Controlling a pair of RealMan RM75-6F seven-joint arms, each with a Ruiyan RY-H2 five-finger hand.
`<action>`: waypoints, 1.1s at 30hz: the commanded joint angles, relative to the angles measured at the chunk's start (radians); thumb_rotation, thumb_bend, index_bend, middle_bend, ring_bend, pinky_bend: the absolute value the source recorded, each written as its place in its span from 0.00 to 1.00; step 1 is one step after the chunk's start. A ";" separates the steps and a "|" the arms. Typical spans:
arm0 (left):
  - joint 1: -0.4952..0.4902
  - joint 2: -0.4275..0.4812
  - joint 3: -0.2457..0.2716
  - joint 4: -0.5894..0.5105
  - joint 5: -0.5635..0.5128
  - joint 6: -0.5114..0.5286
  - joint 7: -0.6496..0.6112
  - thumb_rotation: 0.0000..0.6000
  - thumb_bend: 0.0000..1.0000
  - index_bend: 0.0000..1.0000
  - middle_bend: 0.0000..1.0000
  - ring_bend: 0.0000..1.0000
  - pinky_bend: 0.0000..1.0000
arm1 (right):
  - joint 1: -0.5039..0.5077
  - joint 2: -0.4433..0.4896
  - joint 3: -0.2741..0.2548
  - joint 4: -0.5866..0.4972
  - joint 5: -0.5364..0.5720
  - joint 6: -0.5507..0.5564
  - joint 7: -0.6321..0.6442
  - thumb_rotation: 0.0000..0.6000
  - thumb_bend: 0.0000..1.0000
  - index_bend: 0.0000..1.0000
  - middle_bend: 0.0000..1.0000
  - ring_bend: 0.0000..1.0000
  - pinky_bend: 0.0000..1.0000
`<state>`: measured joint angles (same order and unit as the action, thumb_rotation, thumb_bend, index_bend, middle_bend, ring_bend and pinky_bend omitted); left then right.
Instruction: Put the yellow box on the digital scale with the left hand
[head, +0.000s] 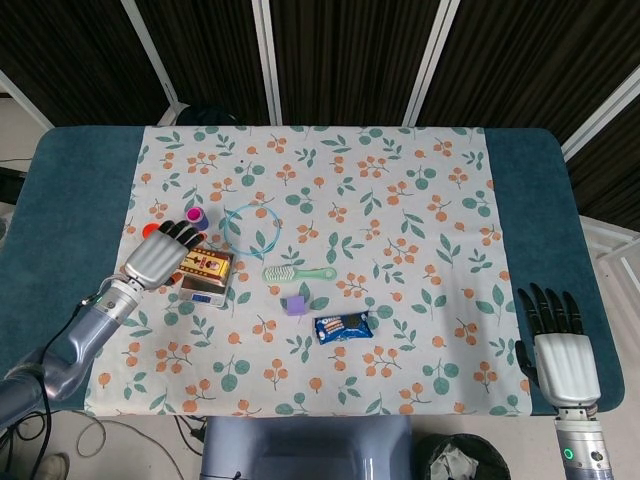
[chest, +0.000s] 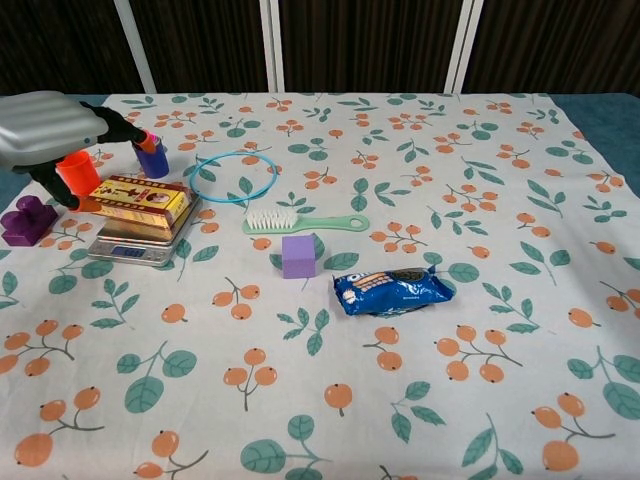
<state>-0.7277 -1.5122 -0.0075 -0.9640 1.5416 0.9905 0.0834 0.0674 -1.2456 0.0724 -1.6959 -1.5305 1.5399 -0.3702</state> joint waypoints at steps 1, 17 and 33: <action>0.005 0.034 -0.018 -0.067 -0.001 0.039 0.003 1.00 0.16 0.19 0.20 0.13 0.23 | 0.000 0.000 0.000 0.000 0.001 0.000 0.001 1.00 0.51 0.03 0.07 0.06 0.01; 0.228 0.334 -0.075 -0.702 -0.052 0.410 0.229 1.00 0.15 0.13 0.14 0.09 0.15 | -0.011 0.023 0.000 -0.013 -0.020 0.029 0.032 1.00 0.51 0.03 0.07 0.06 0.01; 0.515 0.266 0.017 -0.584 -0.101 0.620 0.030 1.00 0.15 0.09 0.08 0.01 0.04 | -0.018 0.045 0.000 -0.016 -0.031 0.040 0.065 1.00 0.51 0.03 0.07 0.06 0.01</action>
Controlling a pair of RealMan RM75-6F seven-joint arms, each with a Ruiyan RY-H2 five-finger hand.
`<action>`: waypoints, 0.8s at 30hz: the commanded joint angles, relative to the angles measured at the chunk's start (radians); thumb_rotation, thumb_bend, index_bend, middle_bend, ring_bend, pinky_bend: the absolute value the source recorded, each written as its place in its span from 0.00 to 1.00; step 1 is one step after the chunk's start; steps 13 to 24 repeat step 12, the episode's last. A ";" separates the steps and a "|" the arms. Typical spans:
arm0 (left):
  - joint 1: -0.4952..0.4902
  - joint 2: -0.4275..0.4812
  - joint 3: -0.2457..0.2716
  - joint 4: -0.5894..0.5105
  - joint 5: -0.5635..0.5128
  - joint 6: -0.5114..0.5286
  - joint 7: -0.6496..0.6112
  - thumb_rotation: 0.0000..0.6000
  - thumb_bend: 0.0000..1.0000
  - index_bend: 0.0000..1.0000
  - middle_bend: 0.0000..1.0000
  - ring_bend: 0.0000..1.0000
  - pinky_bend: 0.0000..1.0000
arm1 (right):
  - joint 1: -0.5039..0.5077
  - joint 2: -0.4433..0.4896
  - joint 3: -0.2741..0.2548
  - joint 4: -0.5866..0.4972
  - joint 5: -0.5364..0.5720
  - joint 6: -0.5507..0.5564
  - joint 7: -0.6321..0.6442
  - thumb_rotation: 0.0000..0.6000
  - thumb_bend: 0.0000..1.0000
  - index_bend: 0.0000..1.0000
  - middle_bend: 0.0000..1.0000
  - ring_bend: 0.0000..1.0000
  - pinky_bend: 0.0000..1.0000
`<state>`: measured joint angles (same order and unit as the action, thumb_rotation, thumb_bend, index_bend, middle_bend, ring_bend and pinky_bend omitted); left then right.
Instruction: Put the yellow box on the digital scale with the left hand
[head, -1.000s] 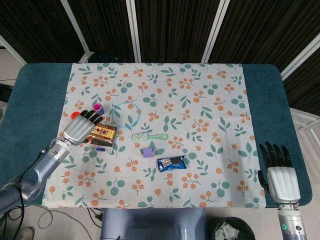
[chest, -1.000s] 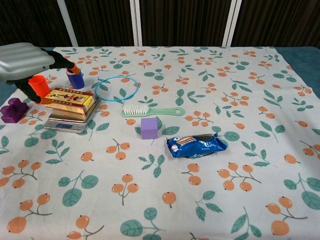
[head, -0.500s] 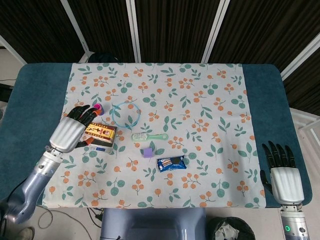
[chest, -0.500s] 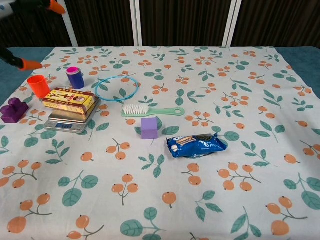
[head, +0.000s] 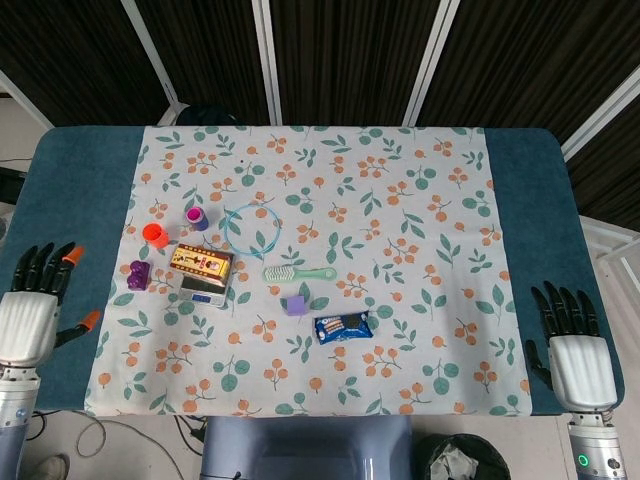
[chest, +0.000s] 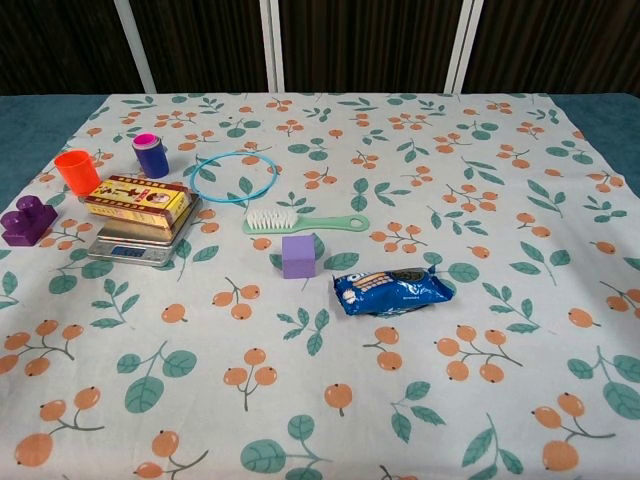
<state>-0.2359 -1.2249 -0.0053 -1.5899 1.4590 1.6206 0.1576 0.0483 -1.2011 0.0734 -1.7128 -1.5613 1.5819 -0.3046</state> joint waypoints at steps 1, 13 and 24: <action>0.026 -0.024 0.017 0.051 -0.019 -0.018 -0.061 1.00 0.15 0.09 0.08 0.01 0.04 | 0.001 0.000 -0.001 0.001 -0.001 -0.003 -0.001 1.00 0.51 0.03 0.07 0.06 0.01; 0.054 0.006 0.001 0.051 0.001 -0.026 -0.160 1.00 0.15 0.08 0.07 0.01 0.04 | 0.009 -0.003 -0.012 0.008 -0.018 -0.020 -0.005 1.00 0.51 0.03 0.07 0.06 0.01; 0.054 0.006 0.001 0.051 0.001 -0.026 -0.160 1.00 0.15 0.08 0.07 0.01 0.04 | 0.009 -0.003 -0.012 0.008 -0.018 -0.020 -0.005 1.00 0.51 0.03 0.07 0.06 0.01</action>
